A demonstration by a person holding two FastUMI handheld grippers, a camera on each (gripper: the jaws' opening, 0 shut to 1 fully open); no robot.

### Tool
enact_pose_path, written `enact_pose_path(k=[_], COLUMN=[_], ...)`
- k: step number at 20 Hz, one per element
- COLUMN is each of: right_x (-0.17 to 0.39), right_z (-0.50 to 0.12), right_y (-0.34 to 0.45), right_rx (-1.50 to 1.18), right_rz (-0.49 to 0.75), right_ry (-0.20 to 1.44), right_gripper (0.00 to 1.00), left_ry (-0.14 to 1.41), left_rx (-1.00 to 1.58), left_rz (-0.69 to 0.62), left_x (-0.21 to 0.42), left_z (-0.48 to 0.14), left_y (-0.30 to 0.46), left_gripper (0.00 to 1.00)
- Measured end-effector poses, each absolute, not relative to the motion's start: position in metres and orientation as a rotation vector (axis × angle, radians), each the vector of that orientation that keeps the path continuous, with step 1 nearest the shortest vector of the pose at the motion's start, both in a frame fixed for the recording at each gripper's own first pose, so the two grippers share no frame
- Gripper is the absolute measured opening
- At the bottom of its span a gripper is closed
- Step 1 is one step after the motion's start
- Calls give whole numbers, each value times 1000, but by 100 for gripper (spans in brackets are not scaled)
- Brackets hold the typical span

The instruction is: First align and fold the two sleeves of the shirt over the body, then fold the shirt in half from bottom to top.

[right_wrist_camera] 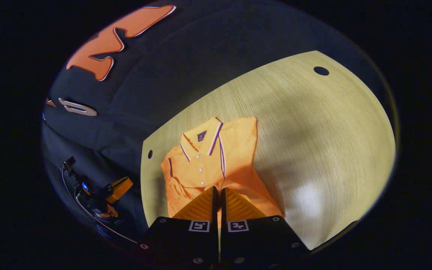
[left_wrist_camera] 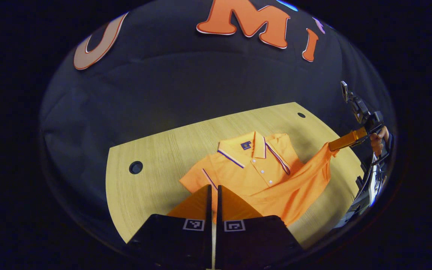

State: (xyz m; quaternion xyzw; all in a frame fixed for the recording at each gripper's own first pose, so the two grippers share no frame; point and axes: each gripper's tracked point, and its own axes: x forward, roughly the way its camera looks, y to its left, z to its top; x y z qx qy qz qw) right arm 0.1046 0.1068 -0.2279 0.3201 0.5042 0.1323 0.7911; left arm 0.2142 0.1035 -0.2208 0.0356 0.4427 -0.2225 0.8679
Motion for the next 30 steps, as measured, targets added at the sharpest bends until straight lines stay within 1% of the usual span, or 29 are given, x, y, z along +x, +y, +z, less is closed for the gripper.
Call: enact_pose_path(k=[1, 2, 4, 6, 7, 8, 9, 10, 11, 12, 15, 16, 17, 18, 19, 20, 21, 22, 23, 24, 25, 26, 27, 28, 29, 30], right_x=[117, 127, 136, 140, 141, 142, 142, 143, 143, 144, 146, 146, 147, 148, 150, 152, 158, 161, 165, 168, 173, 176, 179, 180, 178, 178], right_z=[-229, -231, -239, -249, -255, -260, -262, -264, -266, -267, -272, -274, -275, -275, -274, -273, -272, -273, -273, -275, -275, -272, -270, -271, -271, -272], right_y=[109, 112, 118, 121, 122, 122, 123, 124, 125, 122, 119, 118, 118, 118, 118, 117, 117, 116, 116, 117, 117, 119, 121, 122, 123, 124], right_rx=[684, 687, 676, 686, 684, 683, 684, 689, 690, 692, 692, 694, 700, 708, 719, 730, 740, 745, 750, 750, 754, 760, 753, 739, 732, 730], right_rz=[290, 293, 308, 307, 306, 304, 312, 316, 322, 317, 319, 318, 319, 319, 323, 326, 324, 318, 316, 314, 311, 317, 323, 332, 336, 337], right_ry=[1088, 1090, 1114, 1147, 1160, 1169, 1177, 1180, 1183, 1187, 1190, 1196, 1197, 1196, 1191, 1188, 1179, 1177, 1173, 1175, 1175, 1176, 1172, 1171, 1172, 1177], right_gripper=[3, 3, 3, 3, 3, 3, 3, 3, 3, 3, 3, 3, 3, 3, 3, 3, 3, 3, 3, 3, 3, 3, 3, 3, 3, 3], left_ry=[935, 961, 1091, 1135, 1182, 1220, 1239, 1260, 1281, 1311, 1369, 1397, 1370, 1375, 1347, 1307, 1263, 1228, 1185, 1204, 1157, 1151, 1266, 1346, 1405, 1418], left_rx=[61, 41, 26, 60, 48, 71, 88, 116, 143, 151, 135, 152, 184, 149, 130, 117, 122, 125, 153, 159, 167, 139, 107, 133, 185, 205], left_rz=[-455, -472, -556, -561, -590, -606, -626, -641, -637, -622, -620, -602, -558, -539, -548, -536, -508, -509, -479, -487, -452, -463, -510, -517, -530, -536], left_x=[220, 218, 197, 193, 184, 177, 174, 170, 169, 167, 161, 159, 172, 168, 172, 183, 196, 201, 215, 210, 226, 229, 202, 184, 170, 166], left_z=[-226, -235, -264, -286, -297, -307, -313, -324, -333, -342, -360, -365, -367, -374, -373, -365, -370, -357, -355, -351, -346, -347, -355, -361, -370, -376], left_y=[102, 95, 78, 72, 61, 58, 54, 50, 51, 52, 44, 47, 53, 52, 46, 50, 50, 53, 60, 61, 67, 64, 56, 63, 70, 70], left_gripper=[4, 4, 2, 3, 7, 20, 48, 49, 45, 44, 45, 44, 44, 24, 5, 4, 1, 1, 1, 1, 1, 1, 1, 1, 1, 2])
